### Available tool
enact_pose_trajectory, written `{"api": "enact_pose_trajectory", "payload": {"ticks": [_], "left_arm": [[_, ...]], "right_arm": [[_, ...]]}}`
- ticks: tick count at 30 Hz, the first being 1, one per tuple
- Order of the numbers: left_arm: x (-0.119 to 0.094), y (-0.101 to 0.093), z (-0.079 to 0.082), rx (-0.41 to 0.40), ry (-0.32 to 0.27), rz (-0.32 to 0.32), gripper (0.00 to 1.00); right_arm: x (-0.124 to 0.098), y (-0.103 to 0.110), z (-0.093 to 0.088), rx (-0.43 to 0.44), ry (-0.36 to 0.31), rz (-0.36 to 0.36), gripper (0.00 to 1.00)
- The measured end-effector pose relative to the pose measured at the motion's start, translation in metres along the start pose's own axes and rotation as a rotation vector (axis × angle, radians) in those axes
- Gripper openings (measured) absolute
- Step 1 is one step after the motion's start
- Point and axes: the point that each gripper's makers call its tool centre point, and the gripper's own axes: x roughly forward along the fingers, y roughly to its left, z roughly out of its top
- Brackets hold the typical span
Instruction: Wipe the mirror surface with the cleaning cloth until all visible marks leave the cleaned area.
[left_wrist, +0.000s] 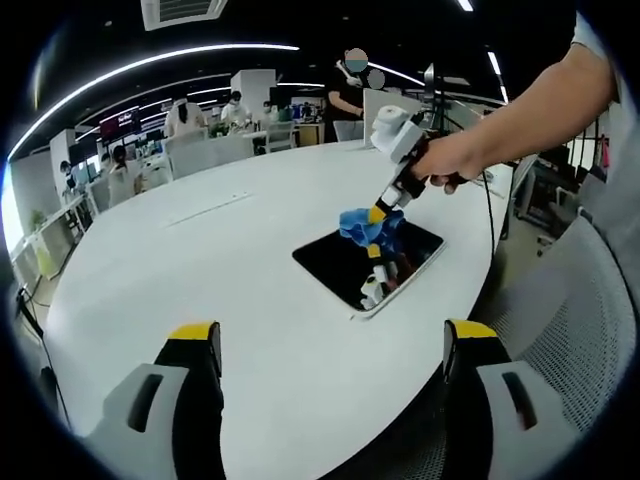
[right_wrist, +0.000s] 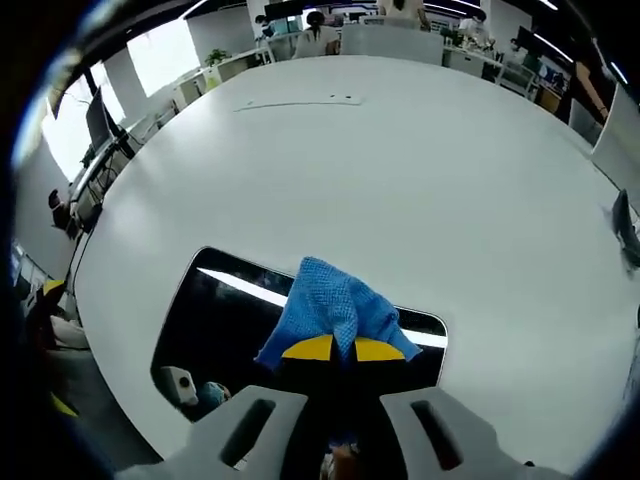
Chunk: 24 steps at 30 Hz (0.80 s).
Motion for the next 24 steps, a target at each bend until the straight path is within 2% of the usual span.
{"api": "enact_pose_trajectory", "payload": {"ticks": [13,20,22,24], "left_arm": [[-0.001,-0.005,0.003,0.007,-0.008,-0.006,0.93],[-0.003,-0.003,0.01,-0.02,-0.046,-0.007,0.97],[-0.002,-0.005,0.015,-0.045,-0.074,-0.029,0.99],[-0.002,-0.006,0.015,-0.059,-0.078,-0.035,0.99]], "right_arm": [[-0.013,0.009,-0.024,0.024,-0.02,-0.003,0.0],[-0.02,0.014,-0.037,0.036,-0.013,0.015,0.0],[-0.022,0.016,-0.04,0.031,-0.009,0.017,0.0],[-0.023,0.017,-0.042,0.038,-0.01,0.022,0.0]]}}
